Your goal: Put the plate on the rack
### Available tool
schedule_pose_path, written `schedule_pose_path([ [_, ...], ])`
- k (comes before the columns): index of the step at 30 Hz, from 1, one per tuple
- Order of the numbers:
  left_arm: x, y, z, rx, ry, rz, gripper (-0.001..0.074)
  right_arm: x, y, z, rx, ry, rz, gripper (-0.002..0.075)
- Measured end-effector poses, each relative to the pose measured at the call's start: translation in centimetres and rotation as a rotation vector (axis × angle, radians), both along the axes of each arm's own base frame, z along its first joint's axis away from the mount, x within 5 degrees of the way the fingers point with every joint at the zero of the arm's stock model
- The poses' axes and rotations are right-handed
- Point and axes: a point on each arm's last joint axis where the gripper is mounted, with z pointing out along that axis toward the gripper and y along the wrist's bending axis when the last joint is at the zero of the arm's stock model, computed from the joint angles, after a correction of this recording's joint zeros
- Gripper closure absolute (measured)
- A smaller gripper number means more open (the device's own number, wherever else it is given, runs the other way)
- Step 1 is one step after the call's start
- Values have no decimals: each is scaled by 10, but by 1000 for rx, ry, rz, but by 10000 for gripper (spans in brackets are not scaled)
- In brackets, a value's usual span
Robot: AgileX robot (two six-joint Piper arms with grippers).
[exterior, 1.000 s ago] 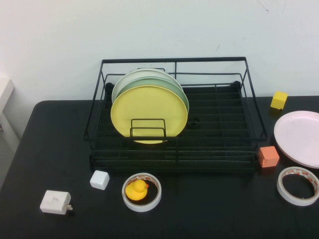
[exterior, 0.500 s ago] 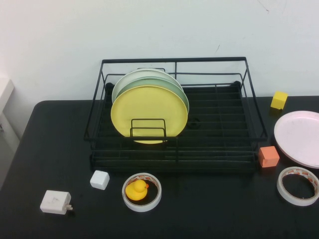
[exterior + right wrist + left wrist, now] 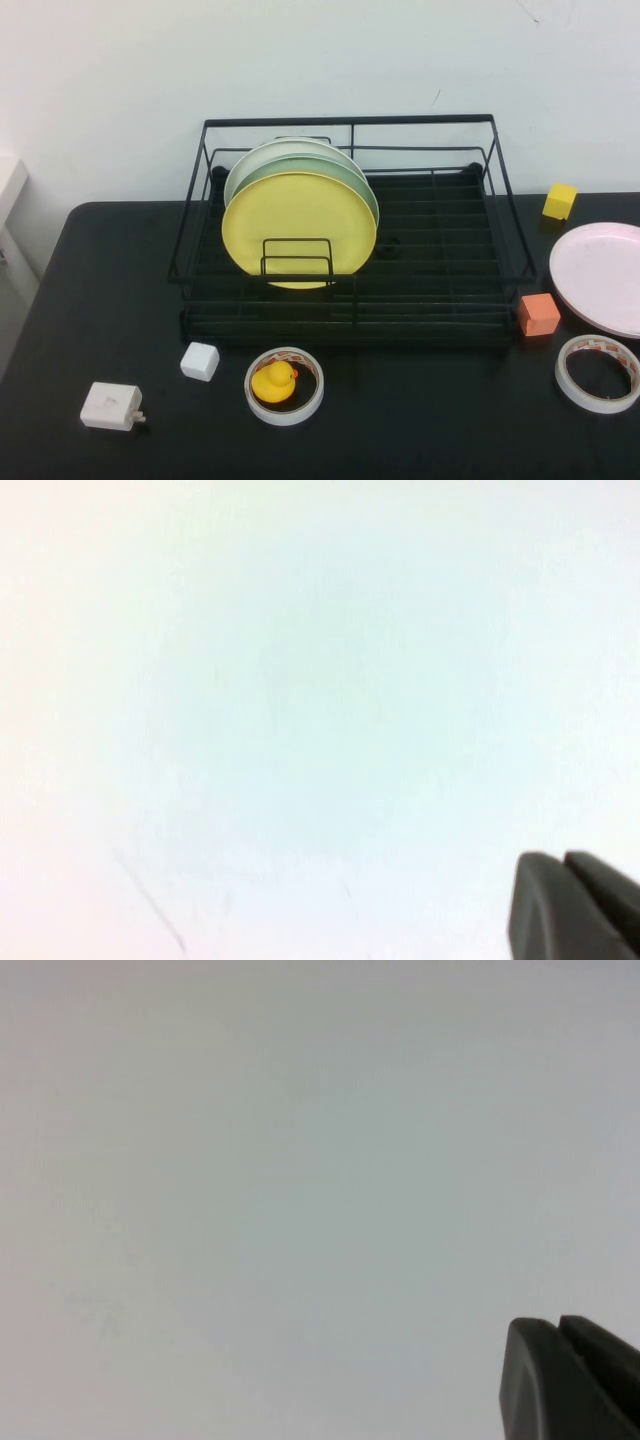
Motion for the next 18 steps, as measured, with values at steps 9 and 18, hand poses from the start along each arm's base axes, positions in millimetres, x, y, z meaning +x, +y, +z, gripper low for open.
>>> schedule_pose_path([
  [9, 6, 0, -6, -38, 93, -33, 738, -14, -1, 22, 56, -246, 28, 728],
  [18, 8, -2, 33, 25, 295, -5, 737, -44, 1, 101, -136, -277, -112, 728],
])
